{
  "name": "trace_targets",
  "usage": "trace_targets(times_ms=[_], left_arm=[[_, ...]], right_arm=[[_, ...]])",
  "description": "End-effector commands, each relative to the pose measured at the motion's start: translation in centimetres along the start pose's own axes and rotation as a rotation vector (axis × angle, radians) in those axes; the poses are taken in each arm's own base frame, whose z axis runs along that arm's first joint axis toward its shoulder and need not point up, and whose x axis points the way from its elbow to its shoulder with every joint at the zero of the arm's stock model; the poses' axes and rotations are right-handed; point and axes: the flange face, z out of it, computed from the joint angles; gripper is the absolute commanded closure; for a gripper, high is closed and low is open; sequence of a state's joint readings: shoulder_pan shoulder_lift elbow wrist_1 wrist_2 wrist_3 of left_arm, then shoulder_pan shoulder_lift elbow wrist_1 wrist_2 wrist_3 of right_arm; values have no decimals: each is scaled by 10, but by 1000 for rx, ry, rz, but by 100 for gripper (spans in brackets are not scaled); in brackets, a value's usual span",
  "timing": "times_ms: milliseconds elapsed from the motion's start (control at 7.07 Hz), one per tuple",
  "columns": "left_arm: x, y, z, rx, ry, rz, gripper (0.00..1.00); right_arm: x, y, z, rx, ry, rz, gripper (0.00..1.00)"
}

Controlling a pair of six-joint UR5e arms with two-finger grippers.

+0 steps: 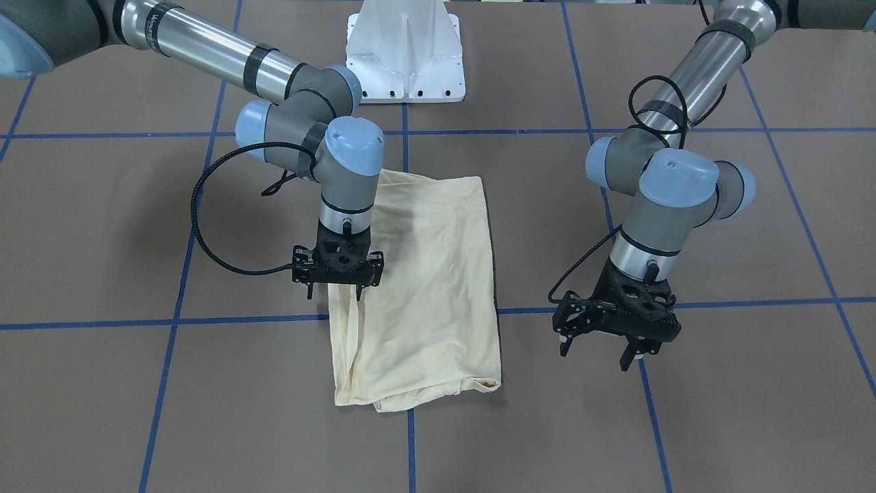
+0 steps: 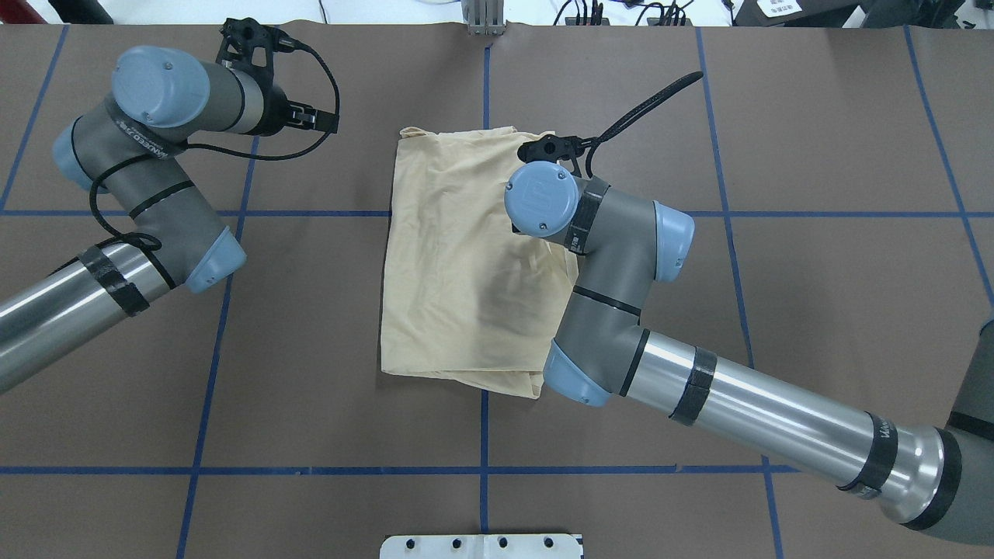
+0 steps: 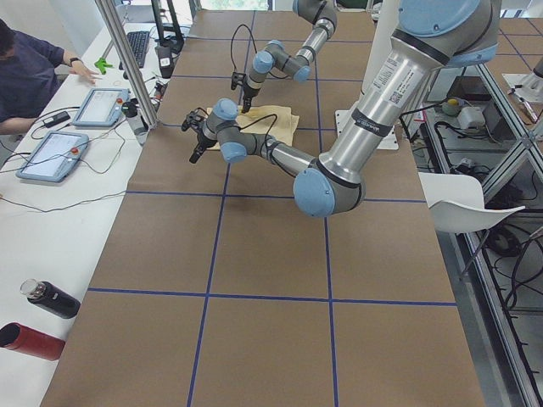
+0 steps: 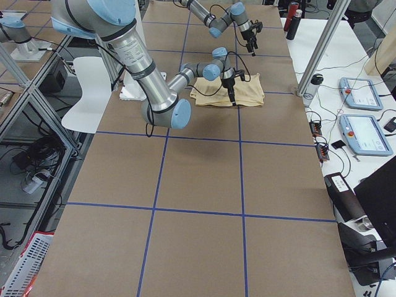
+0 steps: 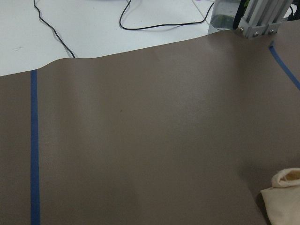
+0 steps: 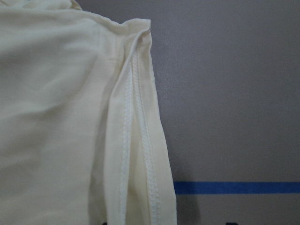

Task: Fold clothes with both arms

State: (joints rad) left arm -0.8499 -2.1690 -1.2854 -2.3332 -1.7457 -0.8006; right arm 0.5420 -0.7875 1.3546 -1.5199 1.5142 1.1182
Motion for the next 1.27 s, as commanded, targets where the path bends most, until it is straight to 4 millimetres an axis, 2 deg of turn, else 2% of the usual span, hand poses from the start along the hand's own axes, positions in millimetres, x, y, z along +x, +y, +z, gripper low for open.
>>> trace_targets(times_ms=[0,141,283,424,565,707,848,989,1131], left_arm=[[0,0,1,-1,-1,0,0],[0,0,0,0,0,0,0],[0,0,0,0,0,0,0],[3,-2,-4,6,9,0,0],[16,-9,-18,28,35,-4,0],[25,-13,-32,47,61,-50,0],[48,0,-51,53,112,-100,0],[79,27,-72,43,184,-122,0],[96,36,-96,43,238,-199,0]], right_arm=[[18,1,10,-48,56,-88,16],[44,-3,16,-48,72,-139,16],[70,-13,-1,-26,50,-166,16],[80,-23,-26,-48,-24,-142,15],[79,-30,-56,-29,-89,-118,2],[78,-30,-82,-10,-139,-45,1],[77,-28,-102,-19,-192,-7,1],[88,-20,-117,-9,-235,48,0],[105,-9,-124,18,-306,111,0]])
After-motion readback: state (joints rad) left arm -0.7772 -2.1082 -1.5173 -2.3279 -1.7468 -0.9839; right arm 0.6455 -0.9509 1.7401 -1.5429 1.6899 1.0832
